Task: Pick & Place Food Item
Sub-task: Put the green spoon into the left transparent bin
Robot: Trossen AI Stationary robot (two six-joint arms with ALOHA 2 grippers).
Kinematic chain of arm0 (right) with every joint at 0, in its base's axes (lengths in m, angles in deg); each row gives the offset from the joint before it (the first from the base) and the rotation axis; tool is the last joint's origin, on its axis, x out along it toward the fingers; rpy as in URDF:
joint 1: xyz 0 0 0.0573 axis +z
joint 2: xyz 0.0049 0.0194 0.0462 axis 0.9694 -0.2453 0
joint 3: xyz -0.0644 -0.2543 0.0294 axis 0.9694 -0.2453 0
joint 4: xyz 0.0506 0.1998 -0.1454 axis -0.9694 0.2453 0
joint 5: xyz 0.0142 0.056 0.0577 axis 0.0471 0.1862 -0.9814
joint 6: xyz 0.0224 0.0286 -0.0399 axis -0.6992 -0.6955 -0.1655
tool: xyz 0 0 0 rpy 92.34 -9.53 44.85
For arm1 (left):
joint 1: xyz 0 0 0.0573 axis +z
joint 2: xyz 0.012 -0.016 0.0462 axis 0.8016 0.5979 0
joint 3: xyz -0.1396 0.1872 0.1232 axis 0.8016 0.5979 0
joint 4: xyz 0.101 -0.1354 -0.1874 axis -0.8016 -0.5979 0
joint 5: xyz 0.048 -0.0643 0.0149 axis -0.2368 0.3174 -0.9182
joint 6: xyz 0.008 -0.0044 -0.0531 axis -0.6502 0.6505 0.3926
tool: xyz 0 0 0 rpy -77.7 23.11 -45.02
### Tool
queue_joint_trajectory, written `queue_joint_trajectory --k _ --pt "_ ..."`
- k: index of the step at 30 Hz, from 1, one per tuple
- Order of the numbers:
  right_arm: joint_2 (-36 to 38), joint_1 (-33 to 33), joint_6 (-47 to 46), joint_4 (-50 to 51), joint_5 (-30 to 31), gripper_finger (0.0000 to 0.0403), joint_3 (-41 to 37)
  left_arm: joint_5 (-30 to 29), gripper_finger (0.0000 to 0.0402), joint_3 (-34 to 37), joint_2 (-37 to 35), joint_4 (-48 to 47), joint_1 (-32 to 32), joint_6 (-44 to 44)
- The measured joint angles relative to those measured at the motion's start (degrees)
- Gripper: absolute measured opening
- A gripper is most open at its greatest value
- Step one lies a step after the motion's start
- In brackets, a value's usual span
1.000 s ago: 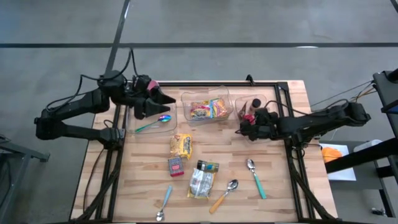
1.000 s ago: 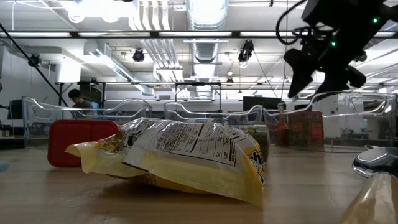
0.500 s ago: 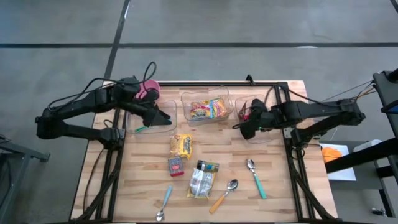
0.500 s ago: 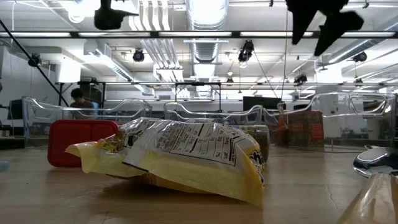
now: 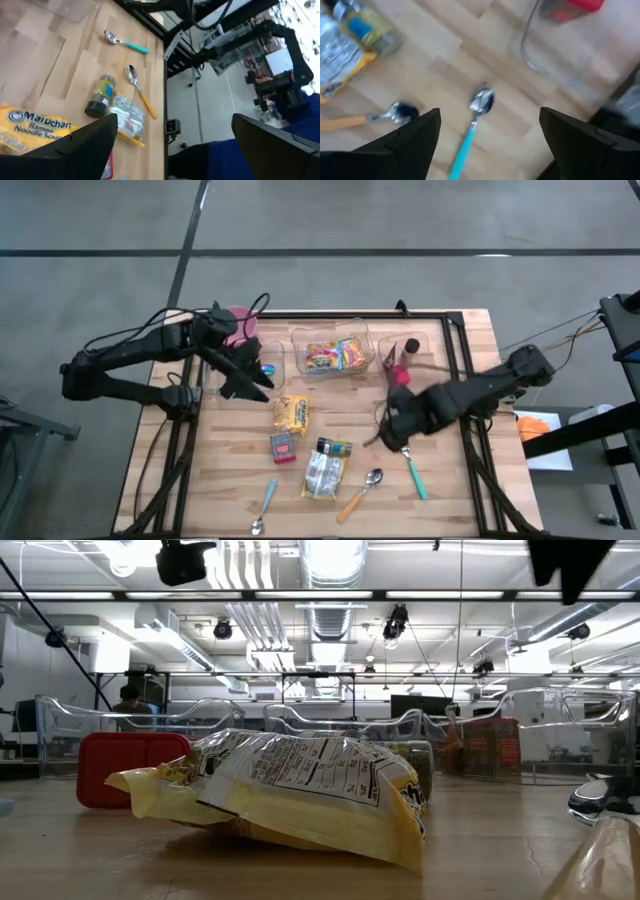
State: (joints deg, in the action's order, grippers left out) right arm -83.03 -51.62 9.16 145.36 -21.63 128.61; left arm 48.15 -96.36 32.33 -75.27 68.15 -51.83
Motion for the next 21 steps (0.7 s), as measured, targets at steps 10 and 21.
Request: queue_joint_trajectory --k 10,21 --pt "2.2 13.2 -21.9 -16.2 -0.6 0.0336 -14.3 0.0 0.0399 0.0 0.1 6.3 -0.3 -3.7" --pt "0.3 15.1 -26.1 -34.0 -7.7 0.0336 -28.4 -2.4 0.0399 0.1 0.1 10.5 -0.7 -3.2"
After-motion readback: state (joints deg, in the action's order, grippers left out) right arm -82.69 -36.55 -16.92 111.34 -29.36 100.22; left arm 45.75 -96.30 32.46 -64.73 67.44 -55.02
